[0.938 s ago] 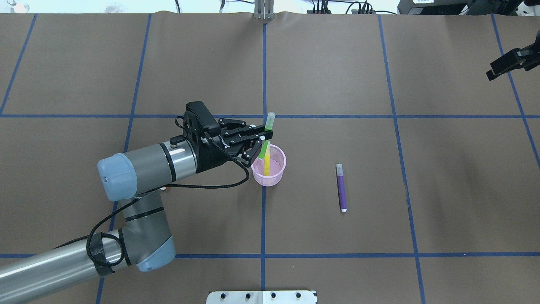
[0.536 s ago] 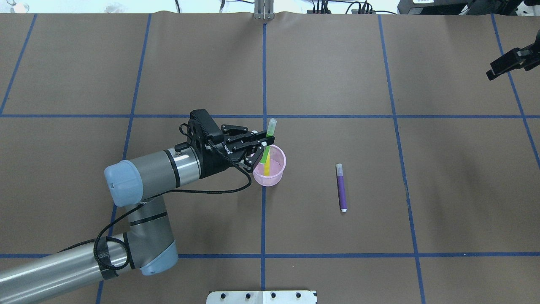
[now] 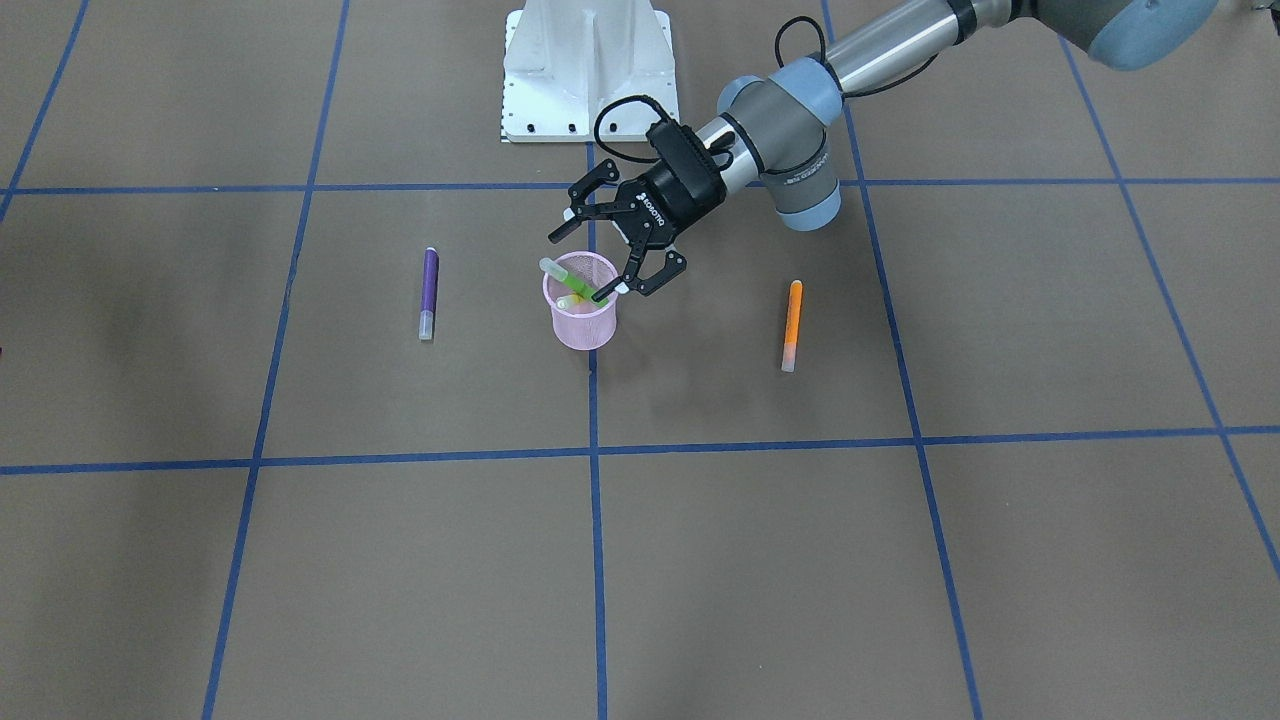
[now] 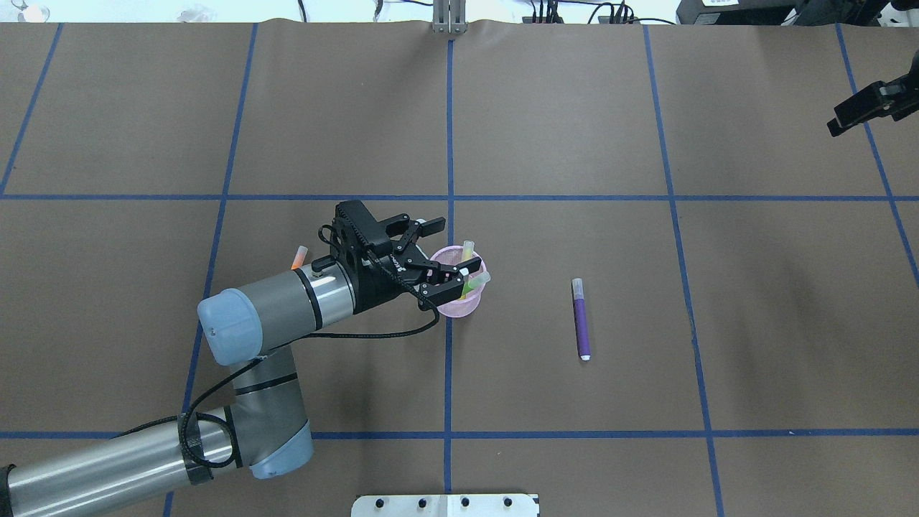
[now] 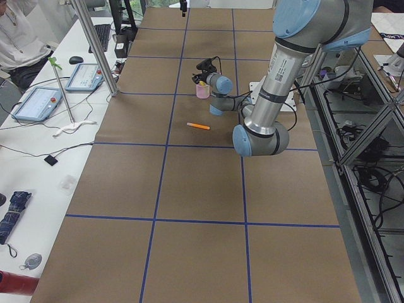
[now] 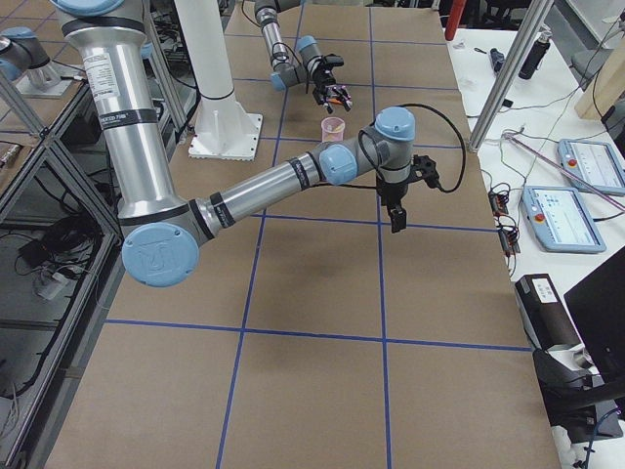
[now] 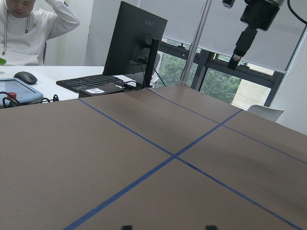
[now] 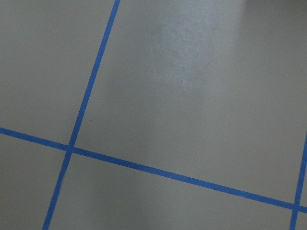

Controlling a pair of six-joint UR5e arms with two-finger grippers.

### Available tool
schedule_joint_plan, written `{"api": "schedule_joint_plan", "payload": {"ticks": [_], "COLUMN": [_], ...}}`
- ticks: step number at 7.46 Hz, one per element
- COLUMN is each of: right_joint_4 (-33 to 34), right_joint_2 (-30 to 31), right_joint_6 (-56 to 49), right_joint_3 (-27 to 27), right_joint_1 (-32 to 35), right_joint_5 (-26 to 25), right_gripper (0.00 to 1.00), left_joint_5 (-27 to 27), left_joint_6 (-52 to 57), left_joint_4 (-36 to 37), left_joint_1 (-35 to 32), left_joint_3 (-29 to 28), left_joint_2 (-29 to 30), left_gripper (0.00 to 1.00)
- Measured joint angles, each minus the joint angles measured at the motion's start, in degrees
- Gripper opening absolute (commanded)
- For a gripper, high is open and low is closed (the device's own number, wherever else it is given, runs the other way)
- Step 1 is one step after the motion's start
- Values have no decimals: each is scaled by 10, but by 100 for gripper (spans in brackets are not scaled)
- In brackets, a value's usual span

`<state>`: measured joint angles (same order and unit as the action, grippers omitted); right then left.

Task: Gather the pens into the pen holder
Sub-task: 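Open the left gripper to drop the green marker into the cup, then withdraw the left gripper while the right gripper moves toward the purple marker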

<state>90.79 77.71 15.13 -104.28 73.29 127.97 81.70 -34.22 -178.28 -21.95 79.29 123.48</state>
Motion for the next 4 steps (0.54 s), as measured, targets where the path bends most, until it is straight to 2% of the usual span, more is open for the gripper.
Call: {"api": "schedule_joint_plan", "payload": {"ticks": [2, 4], "right_joint_4": [0, -1], "right_joint_2": [-5, -8], "right_joint_6": [8, 36], "right_joint_3": [-2, -11], "right_joint_1": [-1, -5], "right_joint_5": [0, 1], "right_gripper": [100, 100], "left_joint_5": [11, 62], "left_joint_6": [0, 0], "left_joint_4": [47, 186], "left_joint_1": [-6, -32], "left_joint_3": [30, 120], "left_joint_2": [-2, -26], "left_gripper": [99, 99]}}
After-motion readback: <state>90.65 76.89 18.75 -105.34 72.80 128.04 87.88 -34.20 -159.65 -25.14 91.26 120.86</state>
